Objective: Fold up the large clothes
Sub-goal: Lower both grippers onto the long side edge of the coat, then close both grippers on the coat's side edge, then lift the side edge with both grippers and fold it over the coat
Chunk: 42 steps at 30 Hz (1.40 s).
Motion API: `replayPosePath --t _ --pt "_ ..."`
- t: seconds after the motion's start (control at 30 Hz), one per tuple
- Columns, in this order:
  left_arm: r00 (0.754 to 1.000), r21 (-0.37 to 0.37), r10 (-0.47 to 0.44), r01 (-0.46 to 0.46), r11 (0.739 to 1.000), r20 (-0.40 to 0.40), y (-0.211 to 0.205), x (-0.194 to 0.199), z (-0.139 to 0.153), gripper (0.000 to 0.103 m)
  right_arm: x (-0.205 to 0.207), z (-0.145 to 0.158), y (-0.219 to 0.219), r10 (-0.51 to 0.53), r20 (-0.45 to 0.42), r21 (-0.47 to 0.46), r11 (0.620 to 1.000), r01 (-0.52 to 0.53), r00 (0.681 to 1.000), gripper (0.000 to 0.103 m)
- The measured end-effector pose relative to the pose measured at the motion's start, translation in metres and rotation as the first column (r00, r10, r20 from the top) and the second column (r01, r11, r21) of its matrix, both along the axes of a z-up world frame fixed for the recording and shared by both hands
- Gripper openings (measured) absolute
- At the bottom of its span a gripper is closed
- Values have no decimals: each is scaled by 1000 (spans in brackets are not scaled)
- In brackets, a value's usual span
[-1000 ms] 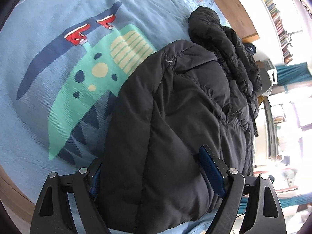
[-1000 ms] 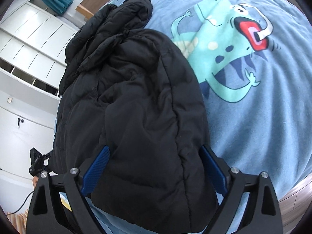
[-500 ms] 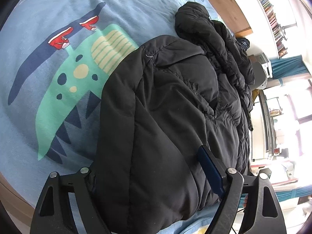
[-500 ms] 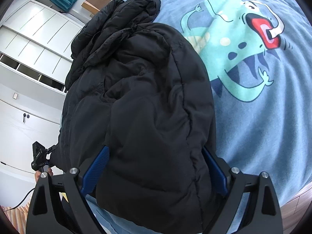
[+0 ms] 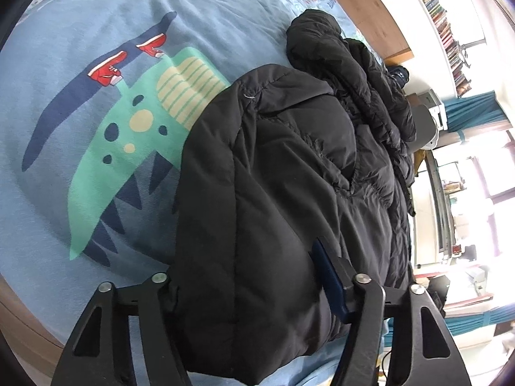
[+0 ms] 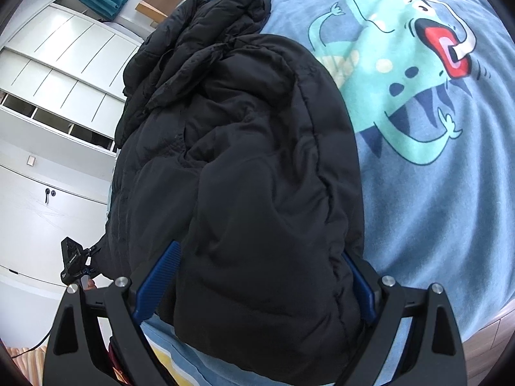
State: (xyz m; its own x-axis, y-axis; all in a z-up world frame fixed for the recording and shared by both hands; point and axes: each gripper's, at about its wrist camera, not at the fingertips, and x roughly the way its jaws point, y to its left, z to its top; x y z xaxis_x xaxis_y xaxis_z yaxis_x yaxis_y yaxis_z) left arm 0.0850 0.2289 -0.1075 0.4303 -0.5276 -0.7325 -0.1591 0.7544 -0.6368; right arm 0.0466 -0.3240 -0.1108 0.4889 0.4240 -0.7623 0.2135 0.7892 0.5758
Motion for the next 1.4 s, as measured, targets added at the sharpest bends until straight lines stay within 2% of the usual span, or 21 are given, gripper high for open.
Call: replayPosePath --t 0.1,0.3,0.37,0.43,0.5,0.63,0.73,0.77,0.83,1.13,1.2,1.3,1.4 --pt "1000 -1 7 -7 1000 1 1 -2 -2 58 1 1 2 11 -7 -27 1000 -11 1000 91" --pt "1000 -10 14 -14 1000 7 3 -3 -3 51 -7 3 -1 -6 -9 -31 1000 5 1000 64" --pt "1000 -10 13 -13 1000 7 3 -3 -4 48 -11 3 -2 -7 0 -23 1000 7 1000 52" --pt "1000 -4 12 -12 1000 6 1 -3 -5 46 -14 3 -1 -6 5 -20 1000 6 1000 48" --pt "1000 3 9 -9 1000 5 0 -3 -5 41 -17 0 -1 -10 8 -15 1000 10 1000 46" --pt "1000 8 6 -6 1000 5 -2 -4 -6 40 -18 -11 1 -35 -9 2 999 35 999 45" --pt "1000 0 6 -6 1000 4 -1 -6 -8 40 -19 -17 -1 -49 -36 2 999 49 998 49" --pt "1000 -3 5 -5 1000 4 -1 -6 -9 40 -19 -19 0 -55 -46 -9 998 54 997 58" --pt "1000 -8 -1 1 1000 2 -1 -6 -10 40 -19 -22 -1 -53 -64 -28 998 52 997 64" --pt "1000 -56 -11 10 998 -17 -4 -13 -18 40 -23 -28 -5 -81 -75 25 996 83 994 65" --pt "1000 -68 -13 11 998 -21 -5 -14 -19 40 -22 -28 -5 -79 -67 38 996 82 995 63" --pt "999 -86 -26 24 996 -23 -6 -14 -18 40 -26 -26 -8 -85 -51 80 993 89 995 50" --pt "999 -69 -36 35 997 -12 -9 -14 -15 40 -29 -23 -7 -78 -28 91 993 80 997 38"
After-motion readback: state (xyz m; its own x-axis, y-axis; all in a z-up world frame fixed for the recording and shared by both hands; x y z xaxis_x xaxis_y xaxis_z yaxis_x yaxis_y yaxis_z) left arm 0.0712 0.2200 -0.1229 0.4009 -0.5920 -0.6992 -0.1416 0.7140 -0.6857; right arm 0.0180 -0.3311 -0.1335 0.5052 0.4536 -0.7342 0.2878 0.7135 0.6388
